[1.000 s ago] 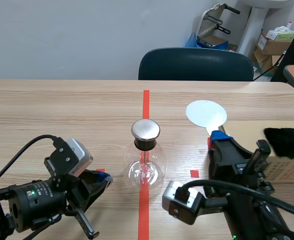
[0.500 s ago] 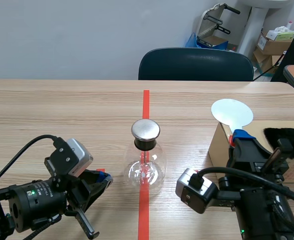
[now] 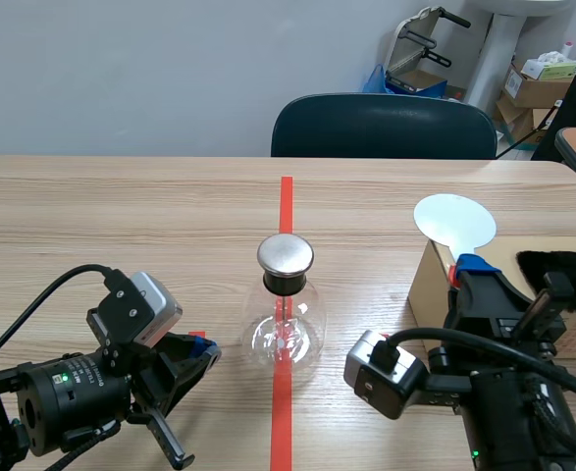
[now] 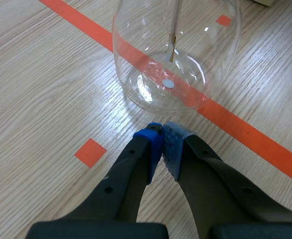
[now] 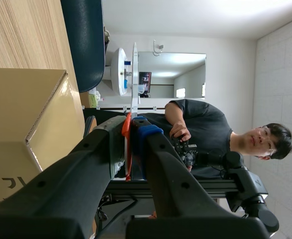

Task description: Do the electroscope experiment

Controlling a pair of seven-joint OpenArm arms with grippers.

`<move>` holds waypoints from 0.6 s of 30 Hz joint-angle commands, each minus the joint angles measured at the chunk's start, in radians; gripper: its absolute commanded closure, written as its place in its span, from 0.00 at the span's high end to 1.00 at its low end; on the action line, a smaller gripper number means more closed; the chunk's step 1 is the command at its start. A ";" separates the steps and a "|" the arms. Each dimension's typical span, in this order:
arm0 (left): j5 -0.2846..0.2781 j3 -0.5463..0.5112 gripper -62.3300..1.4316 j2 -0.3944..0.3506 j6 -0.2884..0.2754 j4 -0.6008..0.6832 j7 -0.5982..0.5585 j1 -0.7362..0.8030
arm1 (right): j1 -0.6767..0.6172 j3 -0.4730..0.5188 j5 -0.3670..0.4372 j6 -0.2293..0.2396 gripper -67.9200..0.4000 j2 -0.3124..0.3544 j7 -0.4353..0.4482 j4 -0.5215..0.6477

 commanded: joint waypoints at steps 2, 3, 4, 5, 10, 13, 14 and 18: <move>-0.006 0.002 0.04 0.000 -0.002 0.012 -0.014 -0.008 | 0.008 0.002 -0.004 -0.012 0.02 0.003 -0.003 0.014; -0.006 0.002 0.04 0.000 -0.002 0.012 -0.014 -0.008 | 0.008 0.002 -0.004 -0.012 0.02 0.003 -0.003 0.014; -0.006 0.002 0.04 0.000 -0.002 0.012 -0.014 -0.008 | 0.008 0.002 -0.004 -0.012 0.02 0.003 -0.003 0.014; -0.006 0.002 0.04 0.000 -0.002 0.012 -0.014 -0.008 | 0.008 0.002 -0.004 -0.012 0.02 0.003 -0.003 0.014; -0.006 0.002 0.04 0.000 -0.002 0.012 -0.014 -0.008 | 0.008 0.002 -0.004 -0.012 0.02 0.003 -0.003 0.014; -0.006 0.002 0.04 0.000 -0.002 0.012 -0.014 -0.008 | 0.008 0.002 -0.004 -0.012 0.02 0.003 0.005 0.014; -0.006 0.002 0.04 0.000 -0.002 0.012 -0.014 -0.008 | 0.008 0.002 -0.004 -0.012 0.02 0.003 0.005 0.014; -0.006 0.002 0.04 0.000 -0.002 0.012 -0.014 -0.008 | 0.008 0.002 -0.004 -0.012 0.02 0.003 0.005 0.014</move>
